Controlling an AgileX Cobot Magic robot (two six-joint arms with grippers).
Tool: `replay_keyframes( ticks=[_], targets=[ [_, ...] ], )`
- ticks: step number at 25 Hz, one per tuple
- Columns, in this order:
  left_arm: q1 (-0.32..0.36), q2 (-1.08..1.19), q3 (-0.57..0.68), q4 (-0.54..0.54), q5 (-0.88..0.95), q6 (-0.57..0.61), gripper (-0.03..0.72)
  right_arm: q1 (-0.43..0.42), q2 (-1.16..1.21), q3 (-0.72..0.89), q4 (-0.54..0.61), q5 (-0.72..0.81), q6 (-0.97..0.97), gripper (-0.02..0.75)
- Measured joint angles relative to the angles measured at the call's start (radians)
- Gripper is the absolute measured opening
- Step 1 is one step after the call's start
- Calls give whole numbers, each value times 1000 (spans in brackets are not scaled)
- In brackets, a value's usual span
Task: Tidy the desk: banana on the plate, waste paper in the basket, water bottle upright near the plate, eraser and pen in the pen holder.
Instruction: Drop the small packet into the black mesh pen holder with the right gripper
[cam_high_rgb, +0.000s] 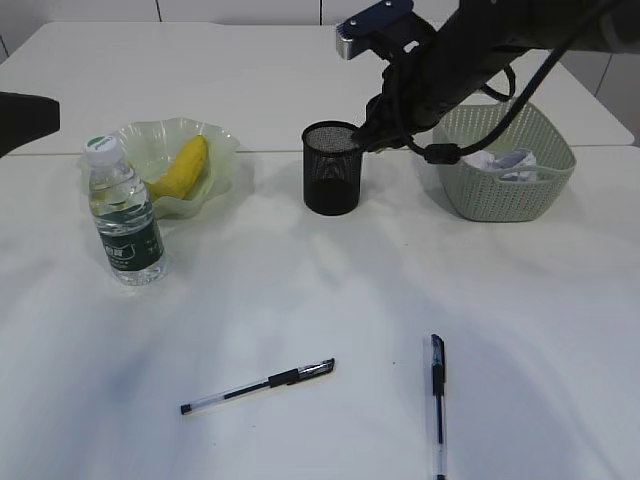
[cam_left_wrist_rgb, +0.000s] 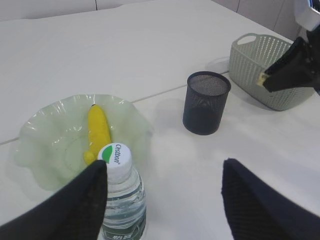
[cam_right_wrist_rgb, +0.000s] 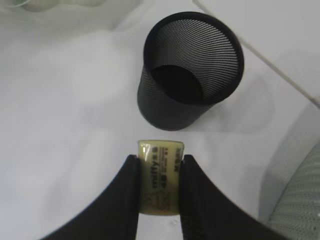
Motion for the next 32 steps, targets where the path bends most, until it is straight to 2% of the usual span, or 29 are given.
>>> replay_keyframes(
  ticks=[12,32],
  targets=[
    [0,0,0,0,0,0,508,-19,13,-26,12,-130,0,155],
    [0,0,0,16,0,0,508,-19,248,-302,77,-88,0,153]
  ],
)
